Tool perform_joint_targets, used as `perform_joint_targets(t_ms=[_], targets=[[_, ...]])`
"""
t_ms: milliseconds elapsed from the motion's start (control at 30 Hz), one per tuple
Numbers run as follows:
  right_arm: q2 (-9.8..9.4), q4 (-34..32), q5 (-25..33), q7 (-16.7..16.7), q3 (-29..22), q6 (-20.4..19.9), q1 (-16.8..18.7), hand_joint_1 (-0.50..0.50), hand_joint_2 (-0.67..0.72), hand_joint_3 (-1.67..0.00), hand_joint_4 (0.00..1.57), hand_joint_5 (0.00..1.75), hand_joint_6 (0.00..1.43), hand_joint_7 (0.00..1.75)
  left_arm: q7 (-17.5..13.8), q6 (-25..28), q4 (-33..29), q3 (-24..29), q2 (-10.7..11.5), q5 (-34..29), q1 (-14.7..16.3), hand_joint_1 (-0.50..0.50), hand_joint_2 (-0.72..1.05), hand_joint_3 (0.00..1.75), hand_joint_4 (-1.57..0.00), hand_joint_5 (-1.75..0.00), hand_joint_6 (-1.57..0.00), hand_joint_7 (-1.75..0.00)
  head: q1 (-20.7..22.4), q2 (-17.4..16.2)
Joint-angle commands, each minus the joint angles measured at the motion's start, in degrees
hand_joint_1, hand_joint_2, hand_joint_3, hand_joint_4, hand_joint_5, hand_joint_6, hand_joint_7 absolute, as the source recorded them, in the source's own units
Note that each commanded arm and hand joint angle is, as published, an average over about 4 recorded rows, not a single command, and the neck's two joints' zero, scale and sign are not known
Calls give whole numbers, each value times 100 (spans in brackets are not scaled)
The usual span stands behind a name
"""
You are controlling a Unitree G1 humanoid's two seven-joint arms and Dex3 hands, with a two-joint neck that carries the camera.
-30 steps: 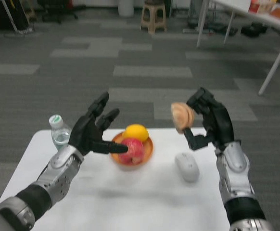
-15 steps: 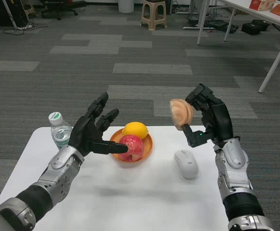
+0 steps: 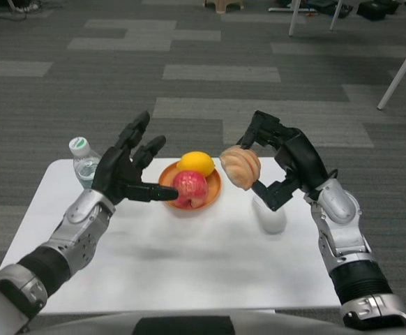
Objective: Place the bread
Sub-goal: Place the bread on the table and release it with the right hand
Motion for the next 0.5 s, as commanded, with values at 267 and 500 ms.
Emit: perform_joint_targets(t_ms=[267,500], targets=[[-354,163,-1004,1339,399,-884,98,-42,-29,-159,61,155,78,161,-19,-23,-56,-67,116,-56,102,50,34,7,0,-41,0,0,-82,-78],[-310,1165,-2182,1356,353,-1680,-214,-42,-29,-159,60,155,75,161,-28,-23,-31,-94,99,-65,91,50,34,2,0,-41,0,0,-62,-82]])
